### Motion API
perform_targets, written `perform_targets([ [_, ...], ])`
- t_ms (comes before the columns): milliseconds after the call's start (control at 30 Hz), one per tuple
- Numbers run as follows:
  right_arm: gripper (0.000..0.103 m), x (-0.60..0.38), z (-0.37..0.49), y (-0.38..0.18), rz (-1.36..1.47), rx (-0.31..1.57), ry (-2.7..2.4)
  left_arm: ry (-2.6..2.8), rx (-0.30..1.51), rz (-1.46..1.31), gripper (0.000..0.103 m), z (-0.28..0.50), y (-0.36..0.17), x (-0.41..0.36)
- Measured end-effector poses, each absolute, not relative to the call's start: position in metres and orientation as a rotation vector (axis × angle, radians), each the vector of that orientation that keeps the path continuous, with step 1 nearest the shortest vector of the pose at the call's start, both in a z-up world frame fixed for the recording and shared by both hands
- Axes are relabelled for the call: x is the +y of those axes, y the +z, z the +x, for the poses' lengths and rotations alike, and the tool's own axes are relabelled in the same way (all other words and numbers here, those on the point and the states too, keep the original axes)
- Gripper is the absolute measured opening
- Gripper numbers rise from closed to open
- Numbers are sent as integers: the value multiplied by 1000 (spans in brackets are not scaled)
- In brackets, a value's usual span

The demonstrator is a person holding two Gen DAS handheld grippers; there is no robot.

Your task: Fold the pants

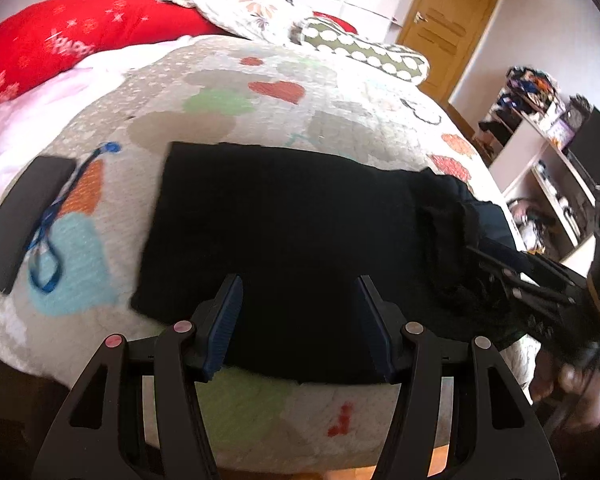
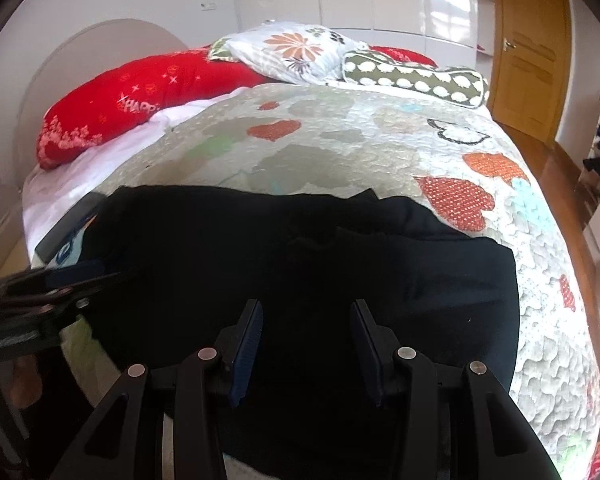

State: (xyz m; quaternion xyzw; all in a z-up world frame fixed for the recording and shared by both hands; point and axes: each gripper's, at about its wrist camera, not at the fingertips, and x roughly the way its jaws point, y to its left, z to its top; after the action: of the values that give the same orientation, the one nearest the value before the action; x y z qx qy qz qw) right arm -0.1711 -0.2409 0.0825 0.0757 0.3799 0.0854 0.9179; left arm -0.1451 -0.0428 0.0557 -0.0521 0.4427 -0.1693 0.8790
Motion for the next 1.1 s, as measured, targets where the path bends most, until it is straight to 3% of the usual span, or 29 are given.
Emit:
perform_targets([
  [200,49,-225,-153,96,188,730,300,-304,915,-245,59,-162,56,-3],
  [267,55,-214,-141,103,183,720,351,-262,909,-275,59,-166,53,8],
  [333,67,-201,-129,106,168,721,387,-221,909,-318,61,-167,47,19],
  [367,68,-192,-121,109,157,723,403,-209,916,-333,65,-166,44,21],
  [667,68,-109,-65,111,-4,748,523,-194,939,-397,65,-140,24,20],
  [800,79,-83,-36,96,-80,798,586,-204,916,-435,67,-133,17,25],
  [900,77,-83,-22,82,4,825,638,-237,893,-470,81,-128,14,25],
  [933,64,-84,-19,79,39,837,652,-248,875,-474,81,-127,14,24],
  [967,57,-87,-16,75,81,851,669,-248,862,-457,81,-126,14,22],
  [1000,53,-89,-16,75,102,845,664,-251,853,-436,76,-125,14,19],
  [1033,48,-90,-17,77,116,837,660,-247,833,-418,64,-125,17,17],
  [1067,47,-94,-19,82,139,824,654,-250,829,-415,44,-124,19,17],
  [1100,47,-100,-23,88,166,811,650,-280,827,-423,39,-124,23,15],
])
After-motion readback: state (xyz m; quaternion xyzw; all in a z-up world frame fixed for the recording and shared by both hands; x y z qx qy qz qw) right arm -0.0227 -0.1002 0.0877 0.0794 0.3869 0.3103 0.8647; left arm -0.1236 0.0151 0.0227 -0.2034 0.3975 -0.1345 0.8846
